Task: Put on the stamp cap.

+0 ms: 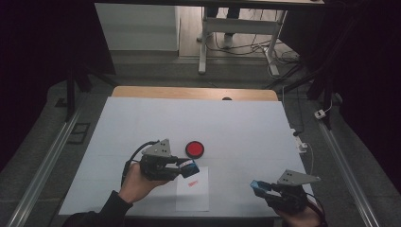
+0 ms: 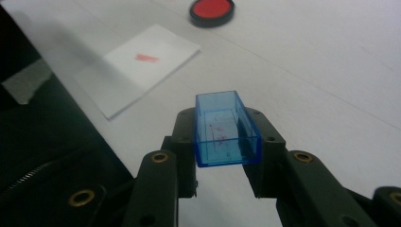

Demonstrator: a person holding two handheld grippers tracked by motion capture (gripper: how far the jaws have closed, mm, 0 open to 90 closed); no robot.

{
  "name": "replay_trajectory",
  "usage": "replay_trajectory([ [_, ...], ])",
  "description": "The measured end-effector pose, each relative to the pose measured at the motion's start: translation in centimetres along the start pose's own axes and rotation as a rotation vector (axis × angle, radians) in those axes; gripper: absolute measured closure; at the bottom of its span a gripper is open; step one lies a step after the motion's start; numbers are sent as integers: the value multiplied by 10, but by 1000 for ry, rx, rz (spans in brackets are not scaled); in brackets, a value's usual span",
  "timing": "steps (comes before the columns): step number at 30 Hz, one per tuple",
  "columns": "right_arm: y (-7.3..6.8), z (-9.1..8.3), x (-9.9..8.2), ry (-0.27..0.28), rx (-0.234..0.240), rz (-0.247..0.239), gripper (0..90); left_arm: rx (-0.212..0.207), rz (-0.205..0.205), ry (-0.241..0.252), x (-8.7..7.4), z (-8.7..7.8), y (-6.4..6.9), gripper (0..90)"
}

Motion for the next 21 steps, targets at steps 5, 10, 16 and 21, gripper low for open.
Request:
replay_trajectory([
  [5, -8, 2, 10, 29, 42, -24, 682, -2, 7, -3, 1, -1, 1, 699],
  [10, -17, 7, 19, 41, 112, -46, 683, -10, 18, -3, 1, -1, 0, 700],
  [16, -23, 17, 24, 30, 179, -87, 684, -9, 38, -7, 0, -1, 0, 700],
  [21, -26, 24, 31, 63, 208, -98, 684, -14, 41, 2, 2, -3, 1, 700],
])
Point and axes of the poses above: each handheld gripper's, and its own axes: z roughly forward along the jaws, x roughly out of its top, y roughly to its right, the point moved 9 cm from there along z, roughly forward along the jaws, and after that the axes turned 1 degree about x, right-handed, at the moved point
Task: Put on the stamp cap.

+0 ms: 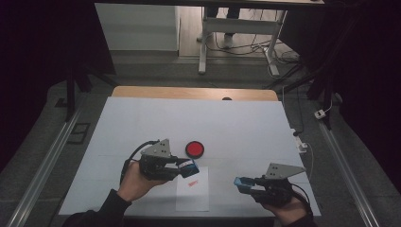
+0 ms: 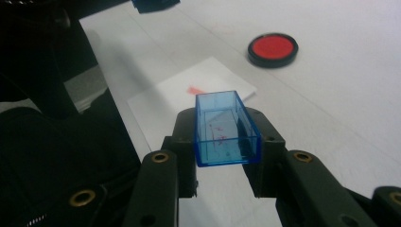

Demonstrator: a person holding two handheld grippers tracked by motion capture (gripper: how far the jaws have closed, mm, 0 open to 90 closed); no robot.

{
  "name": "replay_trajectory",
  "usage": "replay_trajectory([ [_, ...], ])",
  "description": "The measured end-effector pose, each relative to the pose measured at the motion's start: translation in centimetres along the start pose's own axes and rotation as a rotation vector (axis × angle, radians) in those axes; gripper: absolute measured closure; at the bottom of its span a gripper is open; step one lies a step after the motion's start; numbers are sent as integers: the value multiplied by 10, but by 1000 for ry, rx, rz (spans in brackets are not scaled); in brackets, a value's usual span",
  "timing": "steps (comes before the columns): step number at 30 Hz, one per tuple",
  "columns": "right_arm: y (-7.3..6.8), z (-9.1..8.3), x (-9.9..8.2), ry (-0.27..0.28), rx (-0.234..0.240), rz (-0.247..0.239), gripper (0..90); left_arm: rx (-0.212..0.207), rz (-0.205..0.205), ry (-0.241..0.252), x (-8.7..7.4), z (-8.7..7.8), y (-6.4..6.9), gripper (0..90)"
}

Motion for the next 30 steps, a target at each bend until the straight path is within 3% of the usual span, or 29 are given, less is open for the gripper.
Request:
replay_trajectory([
  [18, -14, 30, 15, -5, 114, -110, 683, -25, 30, 19, 4, -1, 4, 700],
  [26, -22, 49, 22, -33, 170, -147, 683, -36, 39, 15, 3, 0, 5, 699],
  [30, -23, 58, 24, -38, 185, -142, 683, -40, 41, 17, 3, 0, 5, 699],
])
Point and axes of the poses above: each handheld gripper's, and its own axes: z roughly forward along the jaws, x roughly out of its top, y roughly to its right, the point moved 9 cm from there along z, roughly forward along the jaws, and after that the axes turned 1 degree about x, right-handed, at the moved point
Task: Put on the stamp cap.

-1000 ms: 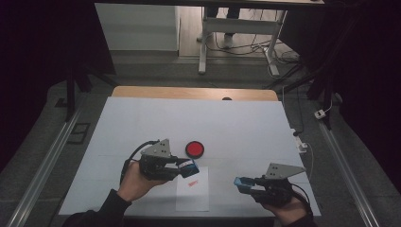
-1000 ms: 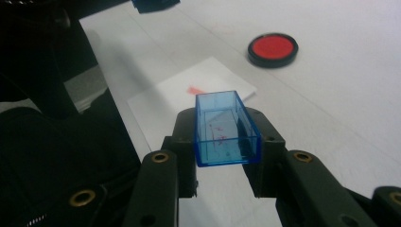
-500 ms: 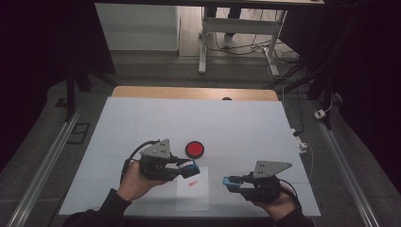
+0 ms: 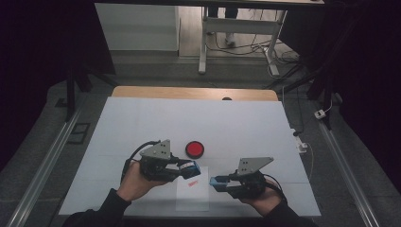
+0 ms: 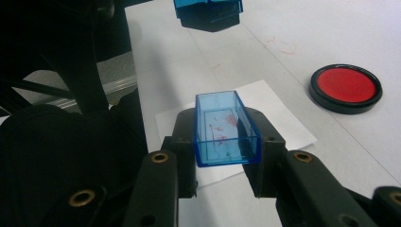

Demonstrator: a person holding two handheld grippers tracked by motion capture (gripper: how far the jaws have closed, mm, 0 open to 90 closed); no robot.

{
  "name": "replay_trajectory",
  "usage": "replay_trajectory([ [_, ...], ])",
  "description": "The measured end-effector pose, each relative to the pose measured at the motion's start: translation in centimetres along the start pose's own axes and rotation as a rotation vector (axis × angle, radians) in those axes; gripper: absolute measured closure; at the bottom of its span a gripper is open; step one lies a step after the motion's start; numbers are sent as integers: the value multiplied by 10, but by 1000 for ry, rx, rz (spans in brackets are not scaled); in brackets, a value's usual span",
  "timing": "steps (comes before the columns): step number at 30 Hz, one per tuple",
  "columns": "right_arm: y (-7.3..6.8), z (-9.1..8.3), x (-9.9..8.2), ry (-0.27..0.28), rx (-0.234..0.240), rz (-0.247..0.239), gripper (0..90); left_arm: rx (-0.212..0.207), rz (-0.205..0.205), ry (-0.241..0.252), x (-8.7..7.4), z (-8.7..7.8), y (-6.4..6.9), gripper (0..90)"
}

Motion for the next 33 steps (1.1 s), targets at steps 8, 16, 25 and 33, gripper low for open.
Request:
replay_trajectory([
  [8, 2, 11, 8, 5, 35, 8, 683, -11, 5, 0, 1, 1, 2, 699],
  [16, 3, 24, 16, 5, 59, -18, 683, -12, 9, 3, 0, 0, 2, 699],
  [25, 4, 36, 21, 8, 105, -35, 683, -21, 23, 4, 1, 1, 3, 700],
  [33, 1, 47, 24, 2, 135, -56, 683, -36, 51, 2, 0, 2, 5, 699],
])
Point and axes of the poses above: each handheld gripper's, and its own axes: z roughly forward along the jaws, x roughly out of its top, y roughly to its right, the point moved 9 cm from there along z, roughly forward along the jaws, and after that the axes turned 1 degree about x, right-handed, at the moved point
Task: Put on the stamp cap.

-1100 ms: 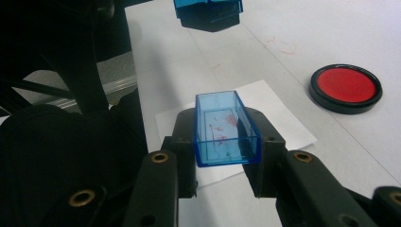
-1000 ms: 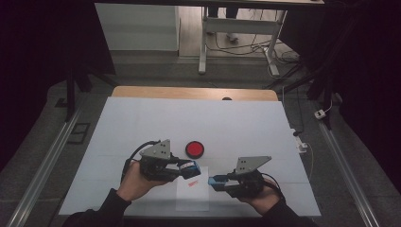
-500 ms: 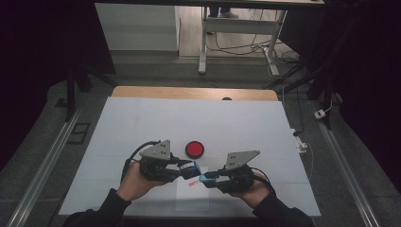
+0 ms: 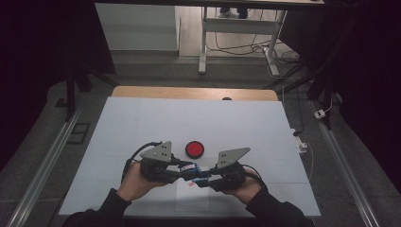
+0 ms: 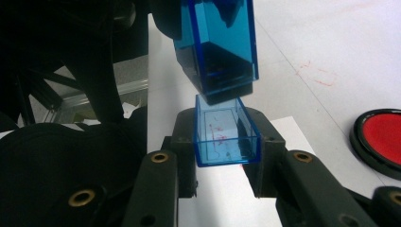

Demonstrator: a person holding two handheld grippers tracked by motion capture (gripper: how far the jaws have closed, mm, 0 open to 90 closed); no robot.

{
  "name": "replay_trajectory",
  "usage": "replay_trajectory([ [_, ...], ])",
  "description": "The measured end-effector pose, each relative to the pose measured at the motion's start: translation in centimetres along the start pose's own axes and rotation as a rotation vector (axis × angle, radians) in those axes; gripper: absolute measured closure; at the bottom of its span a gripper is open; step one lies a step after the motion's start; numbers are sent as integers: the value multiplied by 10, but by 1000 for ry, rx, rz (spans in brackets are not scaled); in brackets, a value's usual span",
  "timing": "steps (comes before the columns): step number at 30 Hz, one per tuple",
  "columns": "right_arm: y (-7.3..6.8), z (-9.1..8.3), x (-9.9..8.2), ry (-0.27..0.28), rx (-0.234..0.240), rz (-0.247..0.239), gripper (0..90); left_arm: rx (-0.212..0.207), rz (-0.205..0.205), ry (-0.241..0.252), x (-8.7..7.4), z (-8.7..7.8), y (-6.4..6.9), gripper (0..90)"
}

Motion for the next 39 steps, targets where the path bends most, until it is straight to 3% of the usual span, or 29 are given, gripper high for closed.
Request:
replay_trajectory([
  [26, -7, 9, 8, 22, 71, -18, 684, -53, 75, 33, 1, 0, 5, 700],
  [33, -9, 7, 11, 41, 93, -27, 684, -75, 65, 63, 3, -2, 6, 700],
  [39, -11, 6, 11, 43, 103, -41, 684, -87, 65, 59, 2, -2, 7, 700],
])
Point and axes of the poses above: each handheld gripper's, and its own axes: z roughly forward along the jaws, x roughly out of its top, y roughly to its right, the point moved 9 cm from there along z, roughly forward along the jaws, and after that the axes turned 1 degree about x, right-handed, at the moved point
